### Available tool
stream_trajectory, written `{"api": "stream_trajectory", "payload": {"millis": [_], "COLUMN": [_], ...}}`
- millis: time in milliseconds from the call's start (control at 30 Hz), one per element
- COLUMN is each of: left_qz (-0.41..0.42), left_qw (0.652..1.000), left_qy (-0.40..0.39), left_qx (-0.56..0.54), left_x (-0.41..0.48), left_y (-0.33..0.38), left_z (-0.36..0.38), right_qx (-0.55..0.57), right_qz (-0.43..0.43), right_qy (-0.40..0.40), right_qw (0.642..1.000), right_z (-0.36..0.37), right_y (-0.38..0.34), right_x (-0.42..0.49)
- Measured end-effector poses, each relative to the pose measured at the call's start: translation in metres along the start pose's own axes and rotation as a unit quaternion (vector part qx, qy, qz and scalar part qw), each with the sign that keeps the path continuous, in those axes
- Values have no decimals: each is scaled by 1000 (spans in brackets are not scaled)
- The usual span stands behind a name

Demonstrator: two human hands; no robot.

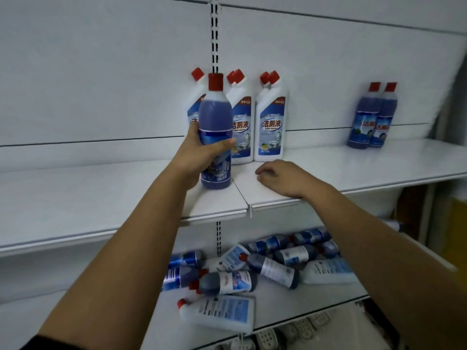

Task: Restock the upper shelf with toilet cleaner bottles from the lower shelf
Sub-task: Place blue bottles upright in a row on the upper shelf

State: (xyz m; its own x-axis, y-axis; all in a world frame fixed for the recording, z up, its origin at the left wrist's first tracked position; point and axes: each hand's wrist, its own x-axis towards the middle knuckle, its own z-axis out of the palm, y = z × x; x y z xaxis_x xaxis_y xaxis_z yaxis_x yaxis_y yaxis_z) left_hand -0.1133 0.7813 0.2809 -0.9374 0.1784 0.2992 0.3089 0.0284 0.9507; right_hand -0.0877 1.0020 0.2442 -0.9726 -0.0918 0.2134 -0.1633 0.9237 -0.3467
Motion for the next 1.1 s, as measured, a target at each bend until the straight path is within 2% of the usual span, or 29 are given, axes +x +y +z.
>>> {"api": "stream_trajectory", "payload": {"millis": [300,600,900,1100], "left_qz": [0,-7,-5,-3], "left_qw": [997,995,998,999], "left_qy": [-60,-61,-40,-41], "left_qx": [-44,-76,-48,-21], "left_x": [-9,14,44,80], "left_y": [13,15,24,20], "left_z": [98,255,433,505], "right_qx": [21,25,1,31], "right_qz": [51,90,76,83], "right_qy": [83,117,96,133], "right_qw": [995,989,992,987], "right_z": [-31,-93,-161,-181], "right_y": [69,217,367,442], "right_x": [-57,-97,-133,-125]}}
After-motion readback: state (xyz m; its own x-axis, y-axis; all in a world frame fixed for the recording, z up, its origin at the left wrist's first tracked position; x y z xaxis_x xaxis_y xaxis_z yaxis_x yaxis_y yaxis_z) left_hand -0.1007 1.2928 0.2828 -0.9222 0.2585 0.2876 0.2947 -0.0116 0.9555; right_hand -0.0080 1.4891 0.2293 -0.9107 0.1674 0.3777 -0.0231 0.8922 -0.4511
